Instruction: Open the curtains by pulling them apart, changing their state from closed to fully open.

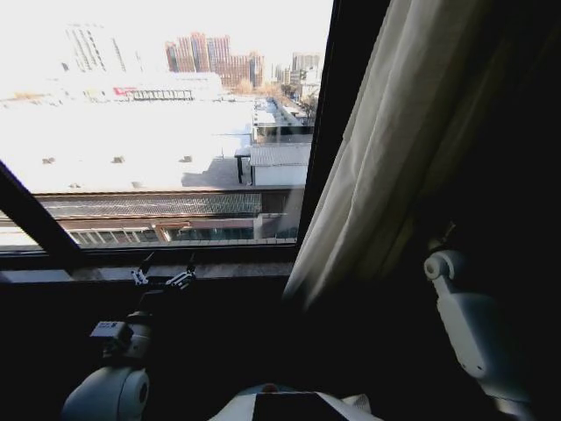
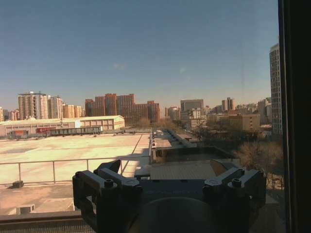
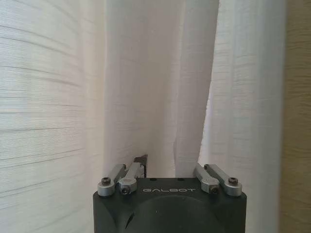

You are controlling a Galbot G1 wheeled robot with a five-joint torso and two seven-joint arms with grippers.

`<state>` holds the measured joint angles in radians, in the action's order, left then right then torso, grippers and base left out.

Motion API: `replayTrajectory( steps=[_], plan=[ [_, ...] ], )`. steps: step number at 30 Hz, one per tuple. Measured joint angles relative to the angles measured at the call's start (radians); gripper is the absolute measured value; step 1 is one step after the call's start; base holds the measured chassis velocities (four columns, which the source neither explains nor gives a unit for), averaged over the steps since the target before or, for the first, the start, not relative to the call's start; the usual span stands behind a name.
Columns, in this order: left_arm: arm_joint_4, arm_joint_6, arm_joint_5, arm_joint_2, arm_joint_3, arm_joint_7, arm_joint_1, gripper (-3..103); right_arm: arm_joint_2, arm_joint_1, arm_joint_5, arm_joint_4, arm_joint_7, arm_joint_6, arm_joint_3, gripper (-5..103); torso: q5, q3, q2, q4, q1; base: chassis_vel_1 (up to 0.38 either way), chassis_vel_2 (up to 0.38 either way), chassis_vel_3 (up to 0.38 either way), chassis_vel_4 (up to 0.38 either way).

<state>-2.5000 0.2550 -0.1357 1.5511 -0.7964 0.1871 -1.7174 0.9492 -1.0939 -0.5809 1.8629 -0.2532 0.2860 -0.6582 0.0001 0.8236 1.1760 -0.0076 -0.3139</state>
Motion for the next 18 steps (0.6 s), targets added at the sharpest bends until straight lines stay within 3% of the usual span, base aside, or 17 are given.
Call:
replayTrajectory(
  steps=[4,7,8,11,13,16,18],
  plan=[
    [0.000,0.002,0.000,0.001,-0.001,0.000,0.001,100,0.026,-0.051,-0.004,0.088,-0.004,0.013,0.044,44,0.0000,0.000,0.000,0.0000,0.000,0.000,0.000,0.000,0.000],
    [0.000,0.003,0.001,0.003,-0.001,0.000,0.001,100,0.044,-0.129,0.017,0.180,-0.015,0.020,0.087,61,0.0000,0.000,0.000,-0.0001,0.000,0.000,0.000,0.000,0.000],
    [0.000,0.003,0.001,0.003,-0.001,0.000,0.001,100,0.044,-0.129,0.017,0.180,-0.015,0.020,0.087,61,0.0000,0.000,0.000,-0.0001,0.000,0.000,0.000,0.000,0.000],
    [0.000,0.003,0.002,0.008,0.002,0.000,0.000,100,0.055,-0.202,0.036,0.253,-0.019,0.020,0.098,77,0.0000,0.000,0.000,-0.0002,0.000,0.000,0.000,0.000,0.000],
    [0.000,0.003,0.002,0.009,0.002,0.000,0.000,100,0.059,-0.224,0.040,0.277,-0.019,0.020,0.099,77,-0.0001,0.000,0.000,-0.0002,0.000,0.000,0.000,0.000,0.000],
    [0.000,0.003,0.003,0.012,0.003,0.000,0.004,100,0.085,-0.274,0.057,0.334,-0.029,0.009,0.099,93,0.0000,0.000,0.000,-0.0002,0.000,0.000,0.000,0.000,0.000],
    [0.000,0.003,0.003,0.013,0.003,0.000,0.005,100,0.092,-0.281,0.062,0.342,-0.032,0.007,0.100,97,0.0000,0.000,0.000,-0.0002,0.000,0.000,0.000,0.000,0.000]
  ],
)
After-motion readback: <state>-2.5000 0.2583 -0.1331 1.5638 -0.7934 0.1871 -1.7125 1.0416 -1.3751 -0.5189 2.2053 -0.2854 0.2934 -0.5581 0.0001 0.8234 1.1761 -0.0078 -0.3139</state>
